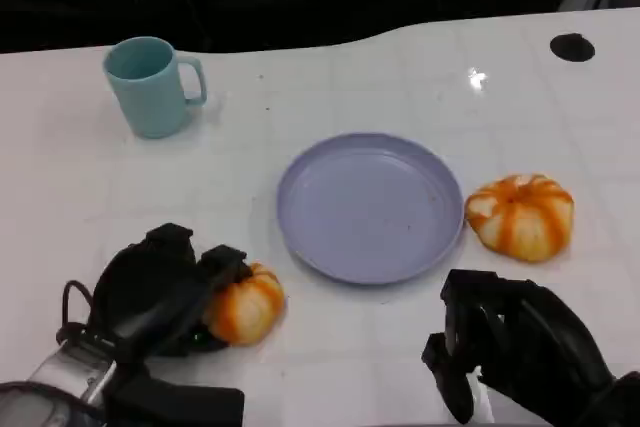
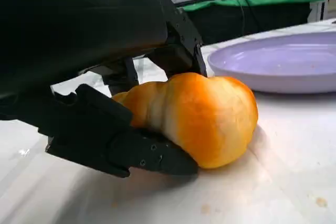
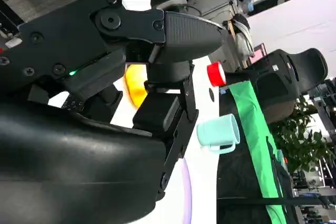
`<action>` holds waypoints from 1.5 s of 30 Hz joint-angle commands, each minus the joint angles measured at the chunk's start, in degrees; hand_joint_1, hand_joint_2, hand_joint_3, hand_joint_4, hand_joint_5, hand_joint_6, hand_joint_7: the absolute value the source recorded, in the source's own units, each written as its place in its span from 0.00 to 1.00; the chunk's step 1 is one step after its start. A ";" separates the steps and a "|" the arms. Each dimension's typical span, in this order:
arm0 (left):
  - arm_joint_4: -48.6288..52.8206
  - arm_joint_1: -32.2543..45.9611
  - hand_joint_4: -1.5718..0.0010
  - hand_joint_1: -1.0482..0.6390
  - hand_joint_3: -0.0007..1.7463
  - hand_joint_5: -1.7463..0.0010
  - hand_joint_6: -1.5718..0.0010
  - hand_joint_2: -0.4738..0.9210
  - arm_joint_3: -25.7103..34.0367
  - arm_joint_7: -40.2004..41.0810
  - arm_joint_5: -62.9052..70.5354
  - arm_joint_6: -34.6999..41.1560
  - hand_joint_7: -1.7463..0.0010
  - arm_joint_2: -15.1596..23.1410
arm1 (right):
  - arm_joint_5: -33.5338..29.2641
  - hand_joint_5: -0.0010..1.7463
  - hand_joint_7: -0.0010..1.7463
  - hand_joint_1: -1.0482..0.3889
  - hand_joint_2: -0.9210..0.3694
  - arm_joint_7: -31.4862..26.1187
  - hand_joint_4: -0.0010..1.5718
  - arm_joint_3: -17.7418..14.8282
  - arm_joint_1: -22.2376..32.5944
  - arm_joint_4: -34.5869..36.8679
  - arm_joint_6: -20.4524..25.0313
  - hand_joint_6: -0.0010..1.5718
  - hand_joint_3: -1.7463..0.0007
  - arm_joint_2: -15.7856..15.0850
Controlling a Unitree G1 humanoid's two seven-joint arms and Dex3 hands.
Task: Grasp the bread from the table and place it into the plate.
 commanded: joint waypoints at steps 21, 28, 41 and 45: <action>-23.39 6.07 0.45 0.49 0.64 0.00 0.57 0.67 6.40 -7.49 -2.66 8.14 0.00 4.70 | 0.46 0.95 0.86 0.07 0.10 -0.20 0.77 -0.81 0.36 -0.75 0.45 0.66 0.67 -0.35; -30.60 5.81 0.44 0.50 0.64 0.00 0.56 0.67 9.51 -12.13 -3.01 13.87 0.03 3.68 | 0.17 0.95 0.85 0.07 0.10 -0.04 0.76 -0.50 0.04 -0.08 0.06 0.66 0.66 -0.27; -15.51 -6.82 0.39 0.52 0.78 0.00 0.48 0.60 9.53 -11.95 -14.68 2.58 0.06 -4.21 | 0.32 0.95 0.86 0.07 0.10 0.44 0.76 -0.56 -0.36 0.84 -0.61 0.66 0.65 -0.31; -9.36 -11.00 0.40 0.53 0.77 0.00 0.51 0.59 7.36 -10.48 -13.30 0.35 0.01 -6.16 | 0.34 0.95 0.86 0.07 0.11 0.41 0.77 -0.61 -0.25 0.71 -0.43 0.66 0.66 -0.40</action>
